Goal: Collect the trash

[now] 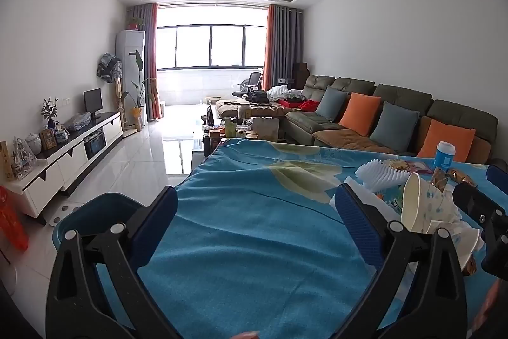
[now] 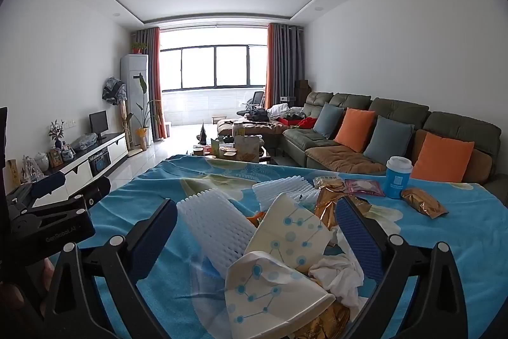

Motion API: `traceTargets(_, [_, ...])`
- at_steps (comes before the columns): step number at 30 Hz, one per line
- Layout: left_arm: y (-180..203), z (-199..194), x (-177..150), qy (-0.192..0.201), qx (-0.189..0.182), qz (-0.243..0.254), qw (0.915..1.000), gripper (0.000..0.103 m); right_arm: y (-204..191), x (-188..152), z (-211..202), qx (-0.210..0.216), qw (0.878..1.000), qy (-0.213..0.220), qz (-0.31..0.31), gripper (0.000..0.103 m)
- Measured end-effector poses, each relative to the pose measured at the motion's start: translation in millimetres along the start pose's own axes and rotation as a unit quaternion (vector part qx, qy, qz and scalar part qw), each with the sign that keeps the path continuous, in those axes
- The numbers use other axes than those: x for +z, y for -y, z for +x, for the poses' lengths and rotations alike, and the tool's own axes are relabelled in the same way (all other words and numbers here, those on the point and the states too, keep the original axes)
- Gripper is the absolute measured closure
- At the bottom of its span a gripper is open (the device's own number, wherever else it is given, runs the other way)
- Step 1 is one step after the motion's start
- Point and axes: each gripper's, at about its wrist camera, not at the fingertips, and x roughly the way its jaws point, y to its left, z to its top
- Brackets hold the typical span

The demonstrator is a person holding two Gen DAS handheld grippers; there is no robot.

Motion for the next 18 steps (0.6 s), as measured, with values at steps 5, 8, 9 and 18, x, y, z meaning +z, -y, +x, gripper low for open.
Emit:
traceTargets(5, [-3.0,3.3,-1.0,-0.007,-0.006,-0.001,1.0,0.006,1.1,0.3,0.6,0.0,1.0,-0.003,-0.001,0.007])
traceTargets(8, [-7.9,4.3,0.9,-0.011,-0.01,-0.002,0.9999,0.006,0.4,-0.5,0.8,0.001,1.0,-0.004,-0.001,0.007])
traceTargets(9, [-3.9,3.1,2.8,-0.011,-0.01,0.001,0.9999,0.006,0.2,-0.6,0.7,0.001,1.0,-0.005,0.0,0.007])
traceTargets(18, [2.6,1.1,-1.4,-0.011,-0.013,0.011,0.9998,0.006,3.9,0.0,2.8,0.003,1.0,-0.01,0.001,0.007])
